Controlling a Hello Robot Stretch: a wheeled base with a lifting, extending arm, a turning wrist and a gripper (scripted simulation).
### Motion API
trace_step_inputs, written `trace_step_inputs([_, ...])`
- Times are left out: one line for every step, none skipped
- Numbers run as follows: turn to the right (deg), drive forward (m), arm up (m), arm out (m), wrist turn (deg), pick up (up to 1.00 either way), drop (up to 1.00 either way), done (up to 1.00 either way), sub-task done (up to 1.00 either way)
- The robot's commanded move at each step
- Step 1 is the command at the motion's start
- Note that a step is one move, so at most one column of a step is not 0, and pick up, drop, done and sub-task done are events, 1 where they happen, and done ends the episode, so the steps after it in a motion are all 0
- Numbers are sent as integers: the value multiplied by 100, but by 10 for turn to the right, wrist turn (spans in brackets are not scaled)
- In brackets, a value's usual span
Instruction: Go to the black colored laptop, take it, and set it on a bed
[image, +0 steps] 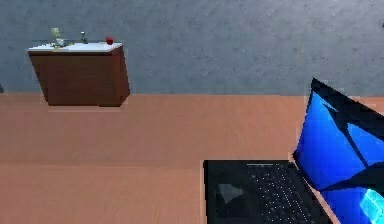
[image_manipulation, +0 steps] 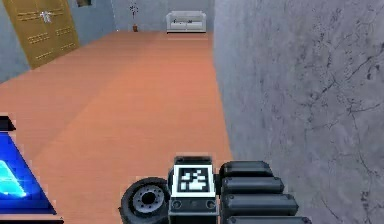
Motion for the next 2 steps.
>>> trace_step_inputs([0,20,0,0,0,0,0,0,0])
trace_step_inputs([-450,0,0,0,0,0,0,0,0])
